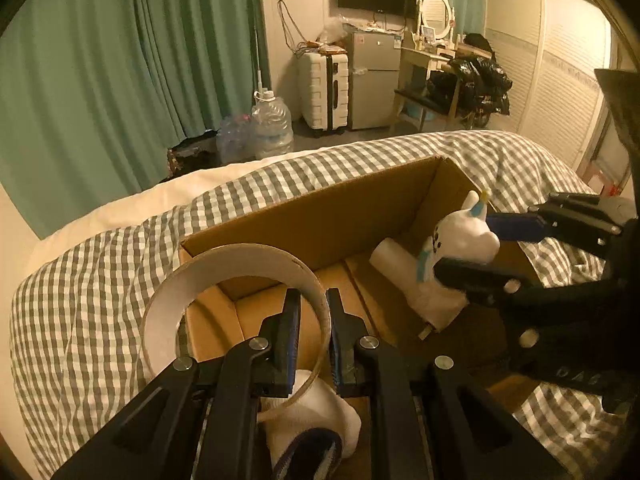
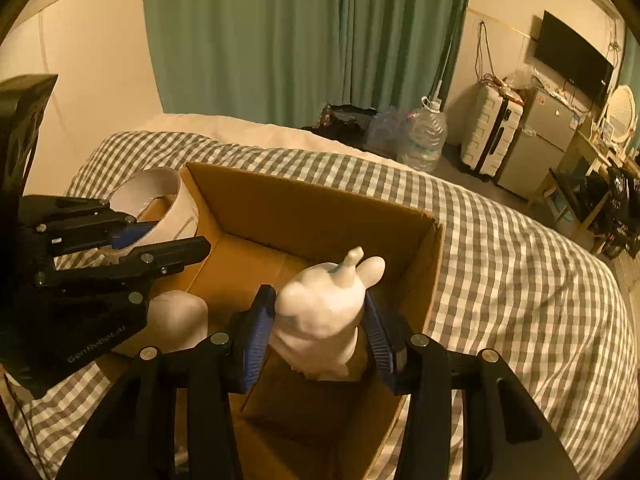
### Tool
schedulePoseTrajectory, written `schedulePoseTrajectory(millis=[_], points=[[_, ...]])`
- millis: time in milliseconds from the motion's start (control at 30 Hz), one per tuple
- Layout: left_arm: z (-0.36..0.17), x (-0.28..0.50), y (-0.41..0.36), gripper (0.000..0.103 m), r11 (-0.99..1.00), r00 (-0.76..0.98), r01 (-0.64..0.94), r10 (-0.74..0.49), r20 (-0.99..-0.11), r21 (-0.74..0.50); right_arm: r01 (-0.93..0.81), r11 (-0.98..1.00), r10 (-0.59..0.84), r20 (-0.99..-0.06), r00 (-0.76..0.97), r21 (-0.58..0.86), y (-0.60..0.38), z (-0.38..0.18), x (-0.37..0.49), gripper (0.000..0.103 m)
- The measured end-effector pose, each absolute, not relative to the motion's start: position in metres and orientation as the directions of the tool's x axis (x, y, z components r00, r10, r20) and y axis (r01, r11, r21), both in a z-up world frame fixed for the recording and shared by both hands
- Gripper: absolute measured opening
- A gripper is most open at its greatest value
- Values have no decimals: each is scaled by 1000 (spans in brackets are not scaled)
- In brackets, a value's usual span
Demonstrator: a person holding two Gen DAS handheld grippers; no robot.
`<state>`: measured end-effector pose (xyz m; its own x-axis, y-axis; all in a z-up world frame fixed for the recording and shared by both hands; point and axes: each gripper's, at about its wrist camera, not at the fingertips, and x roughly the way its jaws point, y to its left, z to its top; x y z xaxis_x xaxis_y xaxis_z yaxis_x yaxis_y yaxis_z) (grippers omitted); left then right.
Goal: Organize objects
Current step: 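Open both tools to drop the tape roll and figurine into the box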
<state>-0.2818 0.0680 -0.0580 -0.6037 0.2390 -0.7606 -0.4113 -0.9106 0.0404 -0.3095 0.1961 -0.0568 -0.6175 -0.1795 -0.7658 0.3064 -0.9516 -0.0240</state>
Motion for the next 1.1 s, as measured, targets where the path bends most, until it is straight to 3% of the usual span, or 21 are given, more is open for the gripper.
schedulePoseTrajectory(millis=[67,167,233,333,700,1100], points=[[-58,-280,70,24,-914,-596,-405,239,-767,29,294,-956,-192,-751,-631,-3,202,-52,-306,50],[-53,-269,67,51,-917,-587,-398,231,-776,29,257,-966,-191,-723,-664,19,212,-34,-297,67],[-44,-254,60,69,-917,-597,-397,227,-769,38,241,-970,-194,-704,-683,33,217,-17,-287,67],[-29,-236,56,81,-919,-624,-387,204,-754,71,239,-971,-190,-682,-706,23,217,6,-268,70],[23,-172,41,92,-928,-687,-343,144,-712,144,254,-966,-165,-628,-761,-55,209,67,-195,76],[5,-121,11,92,-975,-677,-214,103,-729,62,264,-959,-140,-643,-753,-100,205,56,-140,76]])
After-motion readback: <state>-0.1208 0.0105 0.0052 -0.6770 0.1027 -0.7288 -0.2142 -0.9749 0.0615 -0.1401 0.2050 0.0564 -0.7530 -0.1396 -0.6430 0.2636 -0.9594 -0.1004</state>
